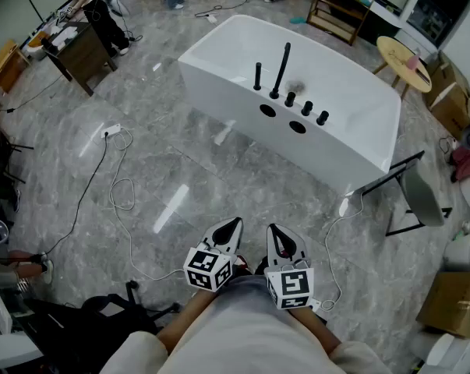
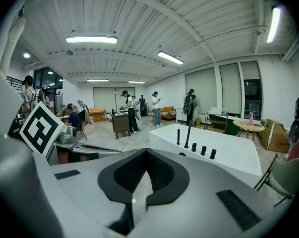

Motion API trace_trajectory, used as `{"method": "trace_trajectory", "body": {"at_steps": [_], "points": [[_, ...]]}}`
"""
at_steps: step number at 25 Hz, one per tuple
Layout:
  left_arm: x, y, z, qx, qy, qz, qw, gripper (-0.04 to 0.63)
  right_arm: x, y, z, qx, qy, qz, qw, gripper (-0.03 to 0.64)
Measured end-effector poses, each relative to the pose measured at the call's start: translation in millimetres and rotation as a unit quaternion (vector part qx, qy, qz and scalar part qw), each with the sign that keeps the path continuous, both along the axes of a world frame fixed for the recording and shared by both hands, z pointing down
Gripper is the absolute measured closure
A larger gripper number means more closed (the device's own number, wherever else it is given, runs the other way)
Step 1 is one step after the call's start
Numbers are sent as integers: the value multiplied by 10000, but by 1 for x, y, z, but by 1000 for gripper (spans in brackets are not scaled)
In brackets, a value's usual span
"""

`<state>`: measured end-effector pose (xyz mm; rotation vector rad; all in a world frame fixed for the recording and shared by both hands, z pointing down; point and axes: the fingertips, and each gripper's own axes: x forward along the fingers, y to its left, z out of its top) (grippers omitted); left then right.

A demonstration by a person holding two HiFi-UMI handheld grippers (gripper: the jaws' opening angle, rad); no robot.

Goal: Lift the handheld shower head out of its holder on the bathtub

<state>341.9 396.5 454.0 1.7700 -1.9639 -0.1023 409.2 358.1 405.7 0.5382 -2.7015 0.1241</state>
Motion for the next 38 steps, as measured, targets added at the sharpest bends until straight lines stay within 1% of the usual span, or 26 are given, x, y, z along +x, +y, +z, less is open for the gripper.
{"method": "trace_trajectory", "body": {"at_steps": [6, 11, 15, 20, 25, 27, 30, 33, 35, 38], "points": [[-6, 4, -13, 175, -111, -9, 9998, 591, -2, 7, -2, 65, -4, 9, 10000, 598], [-11, 10, -16, 283, -7, -77, 9996, 591, -6, 13, -3, 84, 21, -56, 9999, 598], [-12, 14, -23, 388, 11, -75, 9992, 591, -6, 20, -6, 15, -113, -55, 9999, 598], [-12, 12, -24, 426, 61, -53, 9991, 591, -9, 16, -12, -17, -243, -32, 9997, 598], [-23, -7, -32, 631, 198, 179, 9977, 591, -22, -6, -8, -216, -256, 40, 9994, 598], [-34, -14, -34, 592, 89, 220, 9980, 591, -35, -19, -7, -321, -326, 143, 9989, 598], [-59, -25, -32, 479, -71, 308, 9984, 591, -69, -36, -5, -436, -418, 154, 9981, 598], [-91, -43, -29, 384, -52, 273, 9989, 591, -105, -56, -7, -458, -489, 66, 9977, 598], [-111, -61, -29, 340, -60, 274, 9990, 591, -126, -75, -8, -517, -552, 86, 9971, 598], [-133, -97, -36, 373, -171, 399, 9984, 591, -150, -107, -5, -762, -638, 153, 9949, 598]]}}
